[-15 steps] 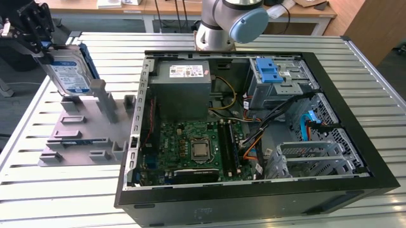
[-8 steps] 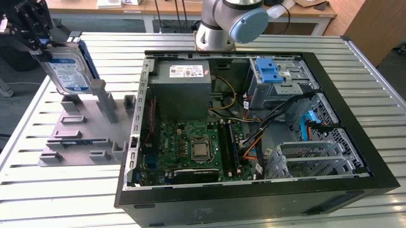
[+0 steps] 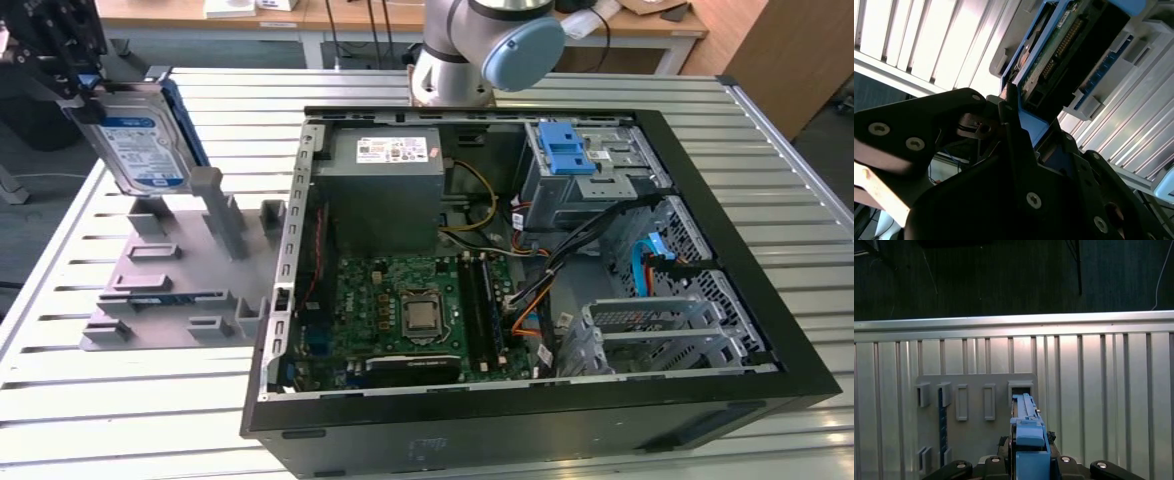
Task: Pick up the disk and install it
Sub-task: 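Pick up the disk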
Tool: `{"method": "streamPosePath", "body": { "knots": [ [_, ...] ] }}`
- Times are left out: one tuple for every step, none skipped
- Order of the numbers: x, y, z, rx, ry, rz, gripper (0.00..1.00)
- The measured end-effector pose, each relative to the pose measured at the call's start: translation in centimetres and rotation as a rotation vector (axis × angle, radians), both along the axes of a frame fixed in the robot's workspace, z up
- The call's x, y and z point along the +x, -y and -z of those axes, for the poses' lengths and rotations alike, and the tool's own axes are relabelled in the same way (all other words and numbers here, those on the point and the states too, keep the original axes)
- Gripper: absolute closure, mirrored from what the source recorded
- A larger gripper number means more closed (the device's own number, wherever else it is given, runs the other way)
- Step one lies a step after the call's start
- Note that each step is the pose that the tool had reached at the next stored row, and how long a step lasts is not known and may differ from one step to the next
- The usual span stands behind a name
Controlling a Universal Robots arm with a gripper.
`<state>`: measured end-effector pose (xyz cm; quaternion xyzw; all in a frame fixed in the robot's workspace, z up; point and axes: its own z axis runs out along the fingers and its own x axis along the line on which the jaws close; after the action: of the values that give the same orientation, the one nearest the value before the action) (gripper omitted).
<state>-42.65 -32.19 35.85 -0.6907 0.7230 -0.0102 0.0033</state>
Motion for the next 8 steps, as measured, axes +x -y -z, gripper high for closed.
{"method": "streamPosePath", "body": {
  "knots": [
    [0.00, 0.00, -0.10, 0.0000, -0.0001, 0.000, 0.64],
    [0.00, 0.00, -0.15, 0.0000, 0.0000, 0.000, 0.64],
    [0.00, 0.00, -0.15, 0.0001, 0.0002, 0.000, 0.64],
    [0.00, 0.00, -0.15, 0.0001, 0.0003, 0.000, 0.64],
    [0.00, 0.00, -0.18, 0.0000, 0.0000, 0.000, 0.64],
    [0.00, 0.00, -0.21, 0.0000, 0.0000, 0.000, 0.64],
    [0.00, 0.00, -0.21, 0.0000, 0.0000, 0.000, 0.64],
    [0.00, 0.00, -0.22, 0.0000, 0.0000, 0.000, 0.64]
  ]
}}
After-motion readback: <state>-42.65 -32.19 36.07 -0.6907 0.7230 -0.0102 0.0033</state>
